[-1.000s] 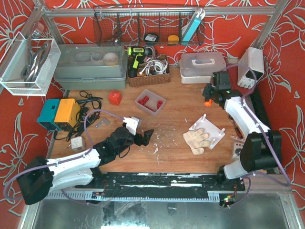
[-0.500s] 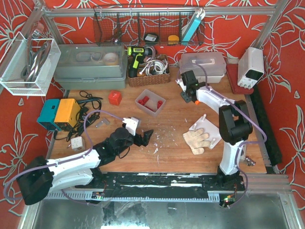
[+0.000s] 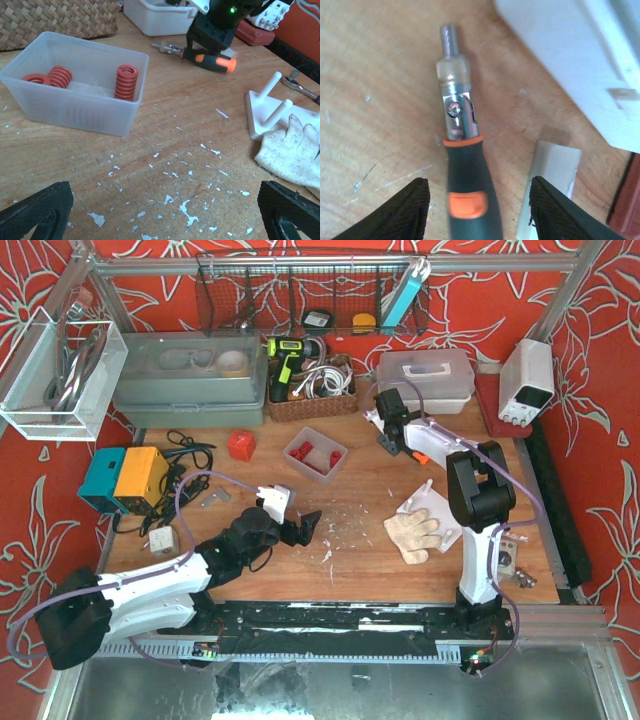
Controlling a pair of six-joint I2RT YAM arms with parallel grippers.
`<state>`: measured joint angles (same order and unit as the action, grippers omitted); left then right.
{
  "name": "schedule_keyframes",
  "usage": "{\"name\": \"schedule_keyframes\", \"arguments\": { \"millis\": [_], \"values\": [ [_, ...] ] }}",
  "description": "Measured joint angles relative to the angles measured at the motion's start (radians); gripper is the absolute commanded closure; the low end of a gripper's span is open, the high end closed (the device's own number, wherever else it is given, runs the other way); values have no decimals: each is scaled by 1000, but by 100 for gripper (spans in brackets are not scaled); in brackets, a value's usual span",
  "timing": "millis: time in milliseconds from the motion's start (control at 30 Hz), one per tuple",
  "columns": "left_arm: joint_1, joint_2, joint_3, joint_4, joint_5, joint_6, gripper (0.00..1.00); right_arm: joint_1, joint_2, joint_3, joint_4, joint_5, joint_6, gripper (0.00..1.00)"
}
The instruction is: Install the large spring
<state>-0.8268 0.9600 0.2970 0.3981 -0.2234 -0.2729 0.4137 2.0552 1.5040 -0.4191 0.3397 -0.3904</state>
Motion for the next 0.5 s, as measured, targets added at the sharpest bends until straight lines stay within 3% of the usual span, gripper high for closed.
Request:
{"name": "schedule_keyframes", "arguments": {
  "millis": [267,500],
  "values": [
    [0,1,0,0,-1,0,0,0,-85,38,-95,10,168,38],
    [0,29,2,0,-15,-14,0,0,-381,-39,-214,-89,479,37]
  ]
}}
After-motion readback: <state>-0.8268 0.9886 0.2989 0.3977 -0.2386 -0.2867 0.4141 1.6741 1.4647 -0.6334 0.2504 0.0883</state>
